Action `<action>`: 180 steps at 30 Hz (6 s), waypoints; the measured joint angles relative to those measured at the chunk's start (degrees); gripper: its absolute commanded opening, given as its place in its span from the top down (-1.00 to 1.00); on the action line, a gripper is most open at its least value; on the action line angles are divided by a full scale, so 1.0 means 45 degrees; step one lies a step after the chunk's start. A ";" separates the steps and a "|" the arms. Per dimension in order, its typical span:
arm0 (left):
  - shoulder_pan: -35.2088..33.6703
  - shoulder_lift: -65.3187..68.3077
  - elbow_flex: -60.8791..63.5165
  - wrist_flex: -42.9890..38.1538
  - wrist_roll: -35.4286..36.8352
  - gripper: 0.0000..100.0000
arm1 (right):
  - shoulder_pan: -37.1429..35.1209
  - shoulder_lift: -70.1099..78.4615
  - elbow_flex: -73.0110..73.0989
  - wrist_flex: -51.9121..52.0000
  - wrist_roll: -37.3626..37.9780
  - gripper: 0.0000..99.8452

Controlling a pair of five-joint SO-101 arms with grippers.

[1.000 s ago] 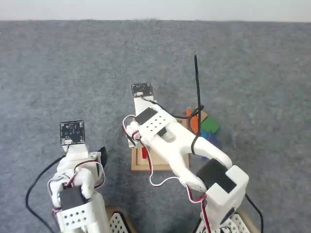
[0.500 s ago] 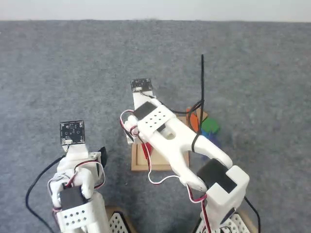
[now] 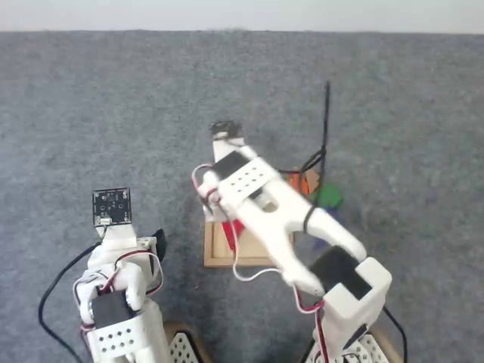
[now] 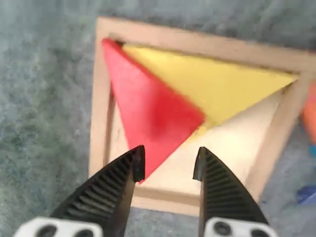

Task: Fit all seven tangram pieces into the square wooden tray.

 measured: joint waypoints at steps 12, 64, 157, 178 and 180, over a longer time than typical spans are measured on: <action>0.0000 0.0000 0.0000 0.0000 0.0000 0.51 | 0.2794 0.0723 -0.1094 -0.1641 0.6330 0.96; 0.0000 0.0000 0.0000 0.0000 0.0000 0.51 | 0.1621 -0.4103 0.5841 -0.5802 0.8791 0.98; 0.0000 0.0000 0.0000 0.0000 0.0000 0.51 | 0.8127 0.0977 0.0488 -0.1641 0.9241 0.54; 0.0000 0.0000 0.0000 0.0000 0.0000 0.51 | 0.7912 0.0977 0.0488 -0.1504 1.3421 0.53; 0.0000 0.0000 0.0000 0.0000 0.0000 0.51 | 0.7912 0.0996 0.0391 -0.1504 1.3519 0.53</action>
